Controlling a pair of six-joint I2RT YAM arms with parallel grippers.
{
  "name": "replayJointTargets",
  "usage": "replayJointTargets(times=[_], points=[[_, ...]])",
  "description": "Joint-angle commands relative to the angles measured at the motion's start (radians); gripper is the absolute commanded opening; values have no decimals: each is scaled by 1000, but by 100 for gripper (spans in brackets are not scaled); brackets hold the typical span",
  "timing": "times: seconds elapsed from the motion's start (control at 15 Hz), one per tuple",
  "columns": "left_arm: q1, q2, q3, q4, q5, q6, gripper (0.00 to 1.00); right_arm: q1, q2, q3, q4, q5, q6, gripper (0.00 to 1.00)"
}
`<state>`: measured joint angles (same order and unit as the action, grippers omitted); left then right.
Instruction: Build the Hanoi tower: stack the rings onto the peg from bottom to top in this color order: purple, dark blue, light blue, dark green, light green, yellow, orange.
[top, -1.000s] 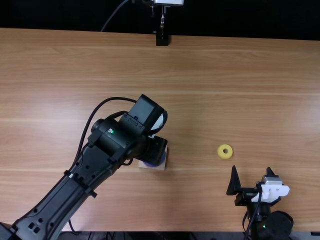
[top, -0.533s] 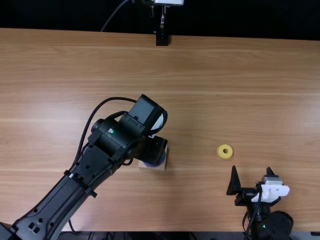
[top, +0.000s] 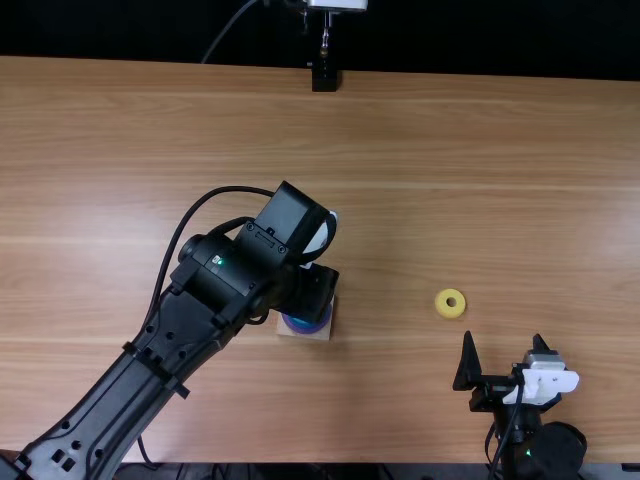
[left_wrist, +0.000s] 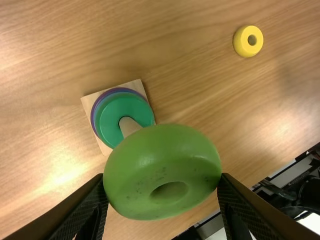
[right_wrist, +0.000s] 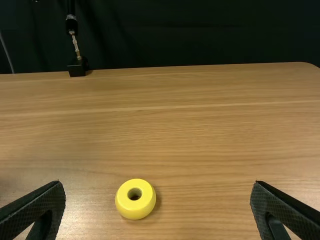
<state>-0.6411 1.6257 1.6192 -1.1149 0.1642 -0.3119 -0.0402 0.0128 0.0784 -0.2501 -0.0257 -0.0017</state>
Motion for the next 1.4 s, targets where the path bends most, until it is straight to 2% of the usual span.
replayJointTargets(times=[0.0, 0.47, 1.33], points=[[14, 8, 36, 1, 0, -1, 0, -12, -13, -60, -66, 0, -4, 100], [57, 10, 27, 1, -6, 4, 0, -12, -13, -60, -66, 0, -4, 100], [44, 77, 28, 1, 1, 4, 0, -12, -13, -62, -66, 0, -4, 100]])
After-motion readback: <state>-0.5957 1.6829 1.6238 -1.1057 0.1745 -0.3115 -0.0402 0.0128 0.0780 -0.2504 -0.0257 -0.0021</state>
